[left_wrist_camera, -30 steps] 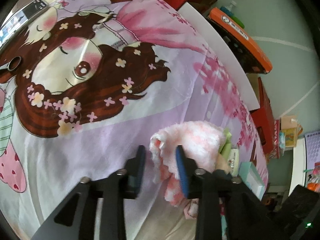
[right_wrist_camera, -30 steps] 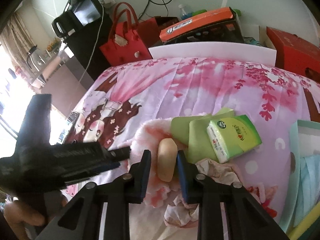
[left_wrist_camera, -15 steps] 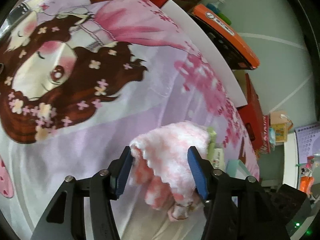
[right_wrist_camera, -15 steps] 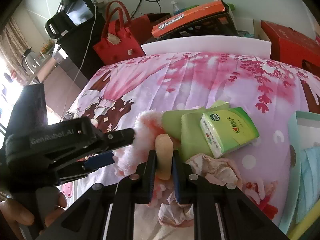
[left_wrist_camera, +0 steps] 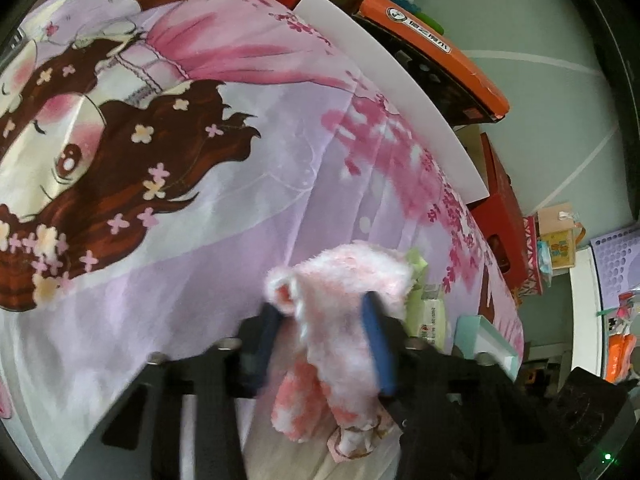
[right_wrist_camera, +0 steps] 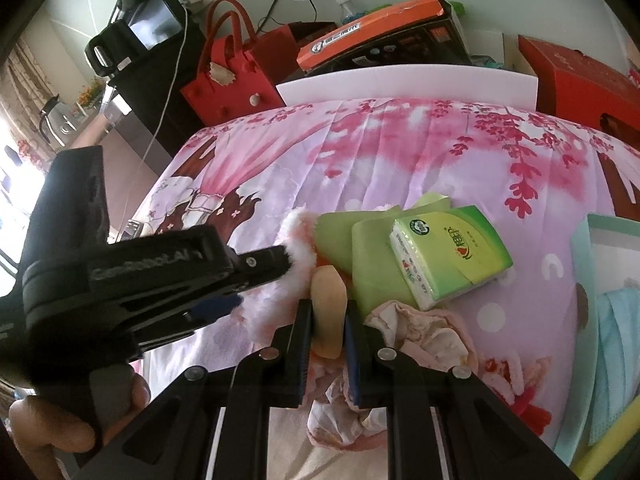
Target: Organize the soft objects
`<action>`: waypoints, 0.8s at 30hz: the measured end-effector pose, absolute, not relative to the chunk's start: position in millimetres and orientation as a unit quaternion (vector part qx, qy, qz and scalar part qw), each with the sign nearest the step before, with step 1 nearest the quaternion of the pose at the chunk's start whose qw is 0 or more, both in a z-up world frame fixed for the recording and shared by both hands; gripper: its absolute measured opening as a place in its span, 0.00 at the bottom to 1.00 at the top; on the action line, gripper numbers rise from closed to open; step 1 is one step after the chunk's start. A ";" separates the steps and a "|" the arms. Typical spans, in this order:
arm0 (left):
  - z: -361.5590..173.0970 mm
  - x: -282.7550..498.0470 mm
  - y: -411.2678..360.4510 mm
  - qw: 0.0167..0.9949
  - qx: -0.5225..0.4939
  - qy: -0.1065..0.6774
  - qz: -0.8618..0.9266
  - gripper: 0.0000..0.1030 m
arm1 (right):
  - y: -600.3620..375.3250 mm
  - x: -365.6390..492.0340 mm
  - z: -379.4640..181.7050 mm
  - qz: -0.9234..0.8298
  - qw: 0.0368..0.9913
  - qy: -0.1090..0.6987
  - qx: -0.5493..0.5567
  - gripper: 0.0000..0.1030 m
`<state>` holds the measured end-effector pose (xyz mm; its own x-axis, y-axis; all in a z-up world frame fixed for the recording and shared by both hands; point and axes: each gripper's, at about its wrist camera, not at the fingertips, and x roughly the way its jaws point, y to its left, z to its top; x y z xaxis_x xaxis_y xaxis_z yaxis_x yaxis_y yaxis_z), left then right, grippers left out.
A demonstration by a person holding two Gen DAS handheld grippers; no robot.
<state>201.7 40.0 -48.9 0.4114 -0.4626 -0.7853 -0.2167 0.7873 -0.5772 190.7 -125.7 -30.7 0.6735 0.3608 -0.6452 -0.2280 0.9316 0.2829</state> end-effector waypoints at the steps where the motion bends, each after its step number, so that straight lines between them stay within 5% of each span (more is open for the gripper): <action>1: -50.4 202.1 39.7 0.777 -0.317 0.537 -0.081 0.11 | -125.9 190.8 -31.0 0.162 0.910 0.371 0.090 0.16; 24: 38.8 175.4 42.5 0.845 -0.313 0.403 -0.156 0.05 | -157.7 153.5 27.9 0.145 0.941 0.287 0.106 0.15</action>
